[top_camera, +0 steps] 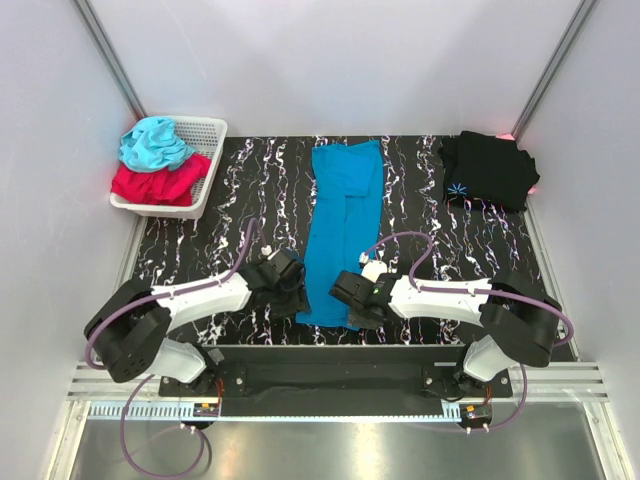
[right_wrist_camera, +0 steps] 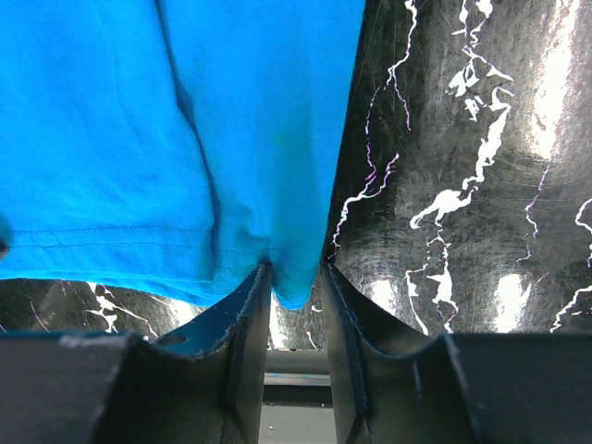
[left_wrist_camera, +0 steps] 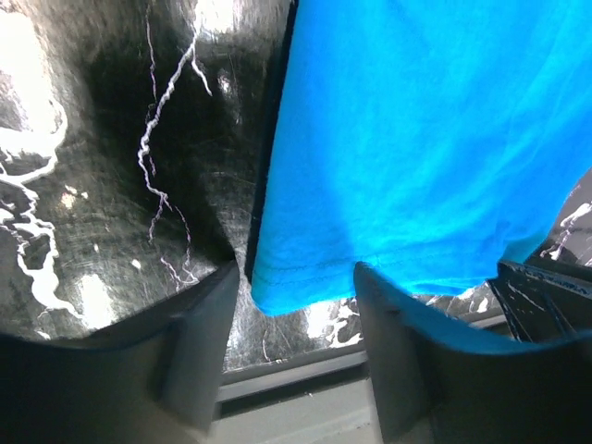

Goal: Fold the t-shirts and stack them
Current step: Fold the tshirt

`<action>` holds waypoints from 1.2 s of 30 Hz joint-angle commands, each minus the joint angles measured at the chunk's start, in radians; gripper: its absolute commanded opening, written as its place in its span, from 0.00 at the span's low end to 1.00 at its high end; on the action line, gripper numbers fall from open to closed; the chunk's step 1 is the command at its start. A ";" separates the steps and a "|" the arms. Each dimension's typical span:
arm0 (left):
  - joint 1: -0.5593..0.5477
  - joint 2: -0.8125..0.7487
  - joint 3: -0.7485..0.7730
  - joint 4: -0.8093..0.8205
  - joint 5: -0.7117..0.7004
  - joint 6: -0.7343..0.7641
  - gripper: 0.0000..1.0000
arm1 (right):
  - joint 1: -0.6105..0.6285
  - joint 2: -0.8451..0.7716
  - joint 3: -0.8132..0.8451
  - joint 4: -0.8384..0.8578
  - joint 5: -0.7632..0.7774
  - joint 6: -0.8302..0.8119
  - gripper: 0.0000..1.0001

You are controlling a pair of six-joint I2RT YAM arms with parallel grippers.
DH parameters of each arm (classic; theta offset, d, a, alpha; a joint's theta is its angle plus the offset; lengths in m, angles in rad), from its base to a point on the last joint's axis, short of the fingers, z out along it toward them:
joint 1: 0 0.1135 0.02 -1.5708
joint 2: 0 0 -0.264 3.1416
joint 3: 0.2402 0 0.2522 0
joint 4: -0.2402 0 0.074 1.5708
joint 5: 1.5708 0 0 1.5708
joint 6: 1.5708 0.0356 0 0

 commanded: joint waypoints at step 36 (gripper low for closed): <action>-0.004 -0.113 0.128 -0.097 -0.102 0.158 0.00 | 0.007 -0.087 0.138 -0.200 0.207 -0.059 0.00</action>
